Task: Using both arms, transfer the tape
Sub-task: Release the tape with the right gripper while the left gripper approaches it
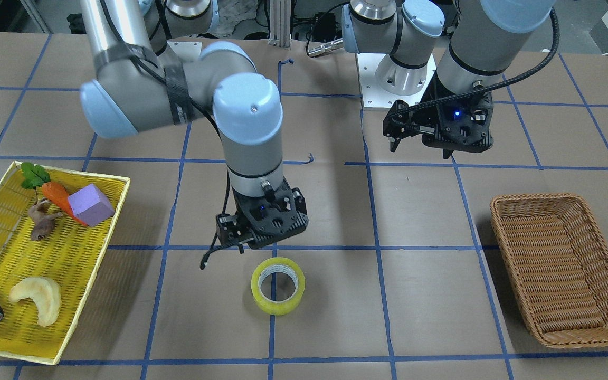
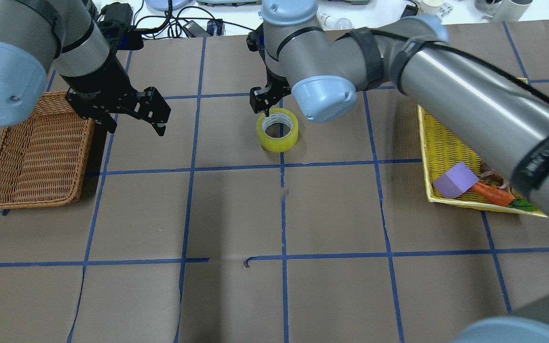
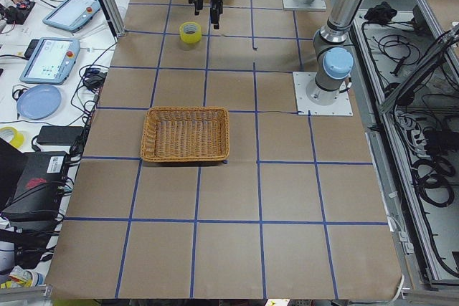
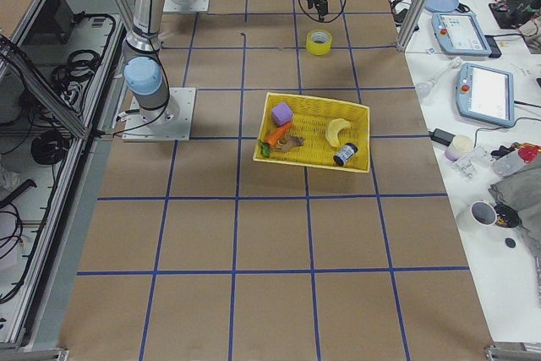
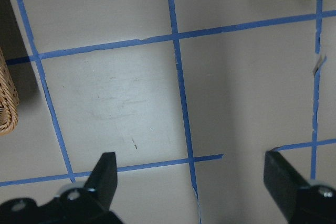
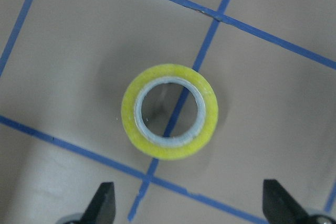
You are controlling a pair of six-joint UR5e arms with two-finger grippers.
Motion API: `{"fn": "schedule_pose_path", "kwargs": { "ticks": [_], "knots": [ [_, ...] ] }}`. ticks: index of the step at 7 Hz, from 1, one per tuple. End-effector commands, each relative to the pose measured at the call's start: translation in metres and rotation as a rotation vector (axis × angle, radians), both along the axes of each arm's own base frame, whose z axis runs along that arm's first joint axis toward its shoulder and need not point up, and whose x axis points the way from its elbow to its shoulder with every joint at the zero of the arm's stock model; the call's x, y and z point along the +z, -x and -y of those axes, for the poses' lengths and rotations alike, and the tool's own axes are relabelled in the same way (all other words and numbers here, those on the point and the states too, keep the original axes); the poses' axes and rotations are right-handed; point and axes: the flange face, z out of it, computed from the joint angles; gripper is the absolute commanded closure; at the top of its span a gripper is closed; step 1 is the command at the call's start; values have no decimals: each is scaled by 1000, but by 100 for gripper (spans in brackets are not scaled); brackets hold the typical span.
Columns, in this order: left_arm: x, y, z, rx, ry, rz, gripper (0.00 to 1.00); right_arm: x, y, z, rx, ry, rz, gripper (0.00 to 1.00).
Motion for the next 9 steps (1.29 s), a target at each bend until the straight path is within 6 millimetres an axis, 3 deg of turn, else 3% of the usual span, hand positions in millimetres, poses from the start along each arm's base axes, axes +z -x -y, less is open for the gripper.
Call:
{"fn": "schedule_pose_path", "kwargs": {
  "ticks": [1, 3, 4, 7, 9],
  "knots": [
    [-1, 9, 11, 16, 50, -38, 0, 91, 64, -58, -72, -97, -38, 0],
    [-24, 25, 31, 122, 61, -93, 0, 129, 119, -81, -176, -137, -47, 0],
    [-37, 50, 42, 91, 96, -98, 0, 136, 136, -88, -281, -124, -34, 0],
    [-109, 102, 86, 101, 164, -149, 0, 141, 144, -79, -333, -47, -9, 0],
    [-175, 113, 120, 122, 196, -188, 1, 141, 143, -79, -331, -44, -7, 0]
  ]
}}
